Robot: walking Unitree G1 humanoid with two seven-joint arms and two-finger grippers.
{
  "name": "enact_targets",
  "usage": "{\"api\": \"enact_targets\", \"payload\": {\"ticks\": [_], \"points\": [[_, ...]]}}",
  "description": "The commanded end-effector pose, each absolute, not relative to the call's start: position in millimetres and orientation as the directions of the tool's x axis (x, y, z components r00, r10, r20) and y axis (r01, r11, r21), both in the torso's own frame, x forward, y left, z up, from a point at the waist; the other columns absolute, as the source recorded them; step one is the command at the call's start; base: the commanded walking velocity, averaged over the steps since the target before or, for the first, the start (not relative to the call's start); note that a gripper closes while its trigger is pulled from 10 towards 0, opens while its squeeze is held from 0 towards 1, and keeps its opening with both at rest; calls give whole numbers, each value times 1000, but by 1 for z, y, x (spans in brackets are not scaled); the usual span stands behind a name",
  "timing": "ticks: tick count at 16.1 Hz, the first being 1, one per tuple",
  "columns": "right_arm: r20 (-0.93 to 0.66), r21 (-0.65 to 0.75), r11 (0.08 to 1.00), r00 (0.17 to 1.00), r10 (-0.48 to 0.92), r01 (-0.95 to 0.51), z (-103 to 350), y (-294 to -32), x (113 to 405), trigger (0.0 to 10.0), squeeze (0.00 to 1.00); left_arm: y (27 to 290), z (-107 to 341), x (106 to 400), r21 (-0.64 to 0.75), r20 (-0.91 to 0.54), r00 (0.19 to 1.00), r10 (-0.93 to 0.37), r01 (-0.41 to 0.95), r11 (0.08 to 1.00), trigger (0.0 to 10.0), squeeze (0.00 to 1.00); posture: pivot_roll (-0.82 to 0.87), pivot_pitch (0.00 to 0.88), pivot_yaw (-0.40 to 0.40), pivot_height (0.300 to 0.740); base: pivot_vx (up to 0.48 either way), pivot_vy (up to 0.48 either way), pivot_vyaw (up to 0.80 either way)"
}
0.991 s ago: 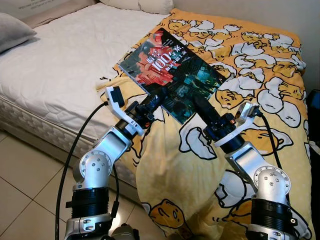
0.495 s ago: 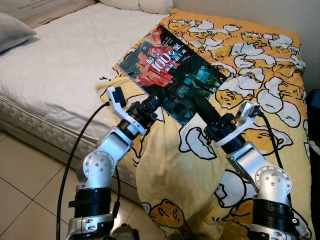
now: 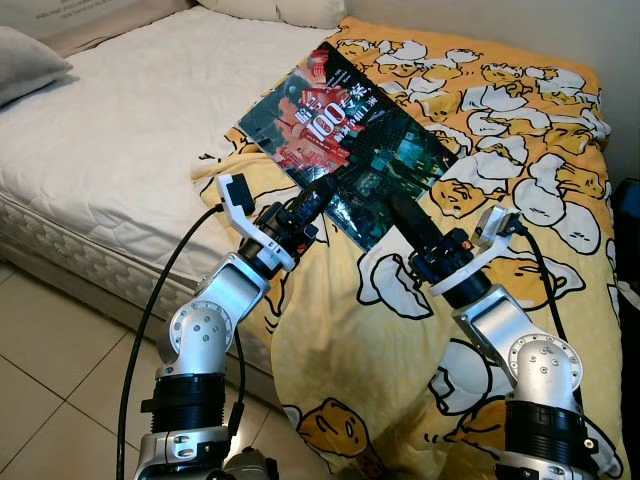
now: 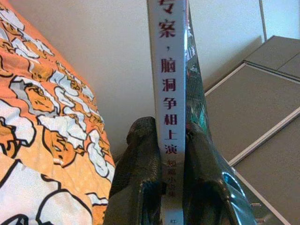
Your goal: Clean up the room
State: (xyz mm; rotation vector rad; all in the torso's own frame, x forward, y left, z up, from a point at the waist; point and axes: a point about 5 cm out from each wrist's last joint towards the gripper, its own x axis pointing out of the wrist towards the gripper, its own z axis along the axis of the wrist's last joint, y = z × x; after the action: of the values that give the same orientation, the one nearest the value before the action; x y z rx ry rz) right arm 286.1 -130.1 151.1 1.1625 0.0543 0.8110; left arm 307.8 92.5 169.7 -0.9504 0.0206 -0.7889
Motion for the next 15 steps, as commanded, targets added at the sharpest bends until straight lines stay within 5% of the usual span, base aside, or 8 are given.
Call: {"api": "enact_targets", "payload": {"ticks": [1, 8, 14, 15], "points": [[345, 816, 173, 706, 619, -551, 155, -126, 287, 10000, 1000, 95, 174, 312, -711, 316, 740, -593, 599, 369, 0, 0, -25, 0, -9, 740, 0, 0, 0], [192, 845, 350, 841, 506, -403, 125, -151, 292, 10000, 1000, 115, 175, 313, -723, 338, 812, -475, 548, 421, 0, 0, -11, 0, -14, 740, 0, 0, 0], [92, 899, 353, 900, 427, -259, 112, -164, 293, 10000, 1000, 122, 172, 313, -720, 326, 839, -435, 519, 461, 0, 0, -12, 0, -5, 740, 0, 0, 0], [100, 918, 322, 920, 380, -233, 116, -166, 296, 10000, 839, 126, 166, 315, -702, 257, 871, -418, 466, 539, 0, 0, -22, 0, 12, 740, 0, 0, 0]]}}
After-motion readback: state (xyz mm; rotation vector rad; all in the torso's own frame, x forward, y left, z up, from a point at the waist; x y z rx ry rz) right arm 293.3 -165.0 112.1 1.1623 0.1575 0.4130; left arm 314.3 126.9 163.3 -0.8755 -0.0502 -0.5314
